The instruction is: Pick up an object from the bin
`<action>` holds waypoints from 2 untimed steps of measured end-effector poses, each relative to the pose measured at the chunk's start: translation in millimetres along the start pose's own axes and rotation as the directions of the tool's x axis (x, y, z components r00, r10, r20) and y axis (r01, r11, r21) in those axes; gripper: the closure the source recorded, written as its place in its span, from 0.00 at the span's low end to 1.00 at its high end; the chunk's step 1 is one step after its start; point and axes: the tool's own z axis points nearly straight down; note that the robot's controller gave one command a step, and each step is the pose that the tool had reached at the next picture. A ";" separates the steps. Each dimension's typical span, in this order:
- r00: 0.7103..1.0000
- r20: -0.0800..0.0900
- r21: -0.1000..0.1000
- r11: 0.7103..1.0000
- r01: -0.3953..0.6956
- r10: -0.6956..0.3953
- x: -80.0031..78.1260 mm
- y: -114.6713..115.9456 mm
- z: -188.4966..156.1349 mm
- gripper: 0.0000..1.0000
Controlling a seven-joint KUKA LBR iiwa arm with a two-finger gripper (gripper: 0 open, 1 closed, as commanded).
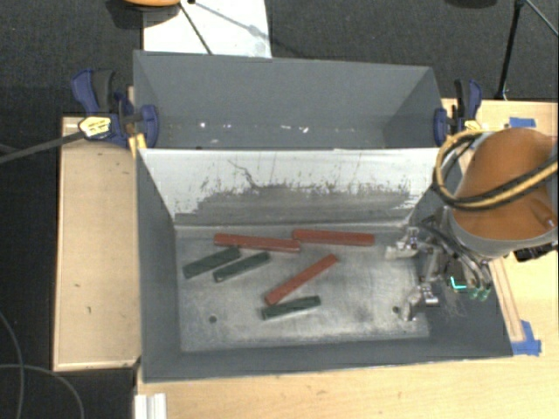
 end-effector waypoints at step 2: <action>0.998 0.012 0.003 0.998 0.065 -0.065 -17.7 42.6 33.0 0.00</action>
Offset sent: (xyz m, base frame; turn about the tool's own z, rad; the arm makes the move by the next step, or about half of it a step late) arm 0.0315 0.0940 -0.0772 -0.1380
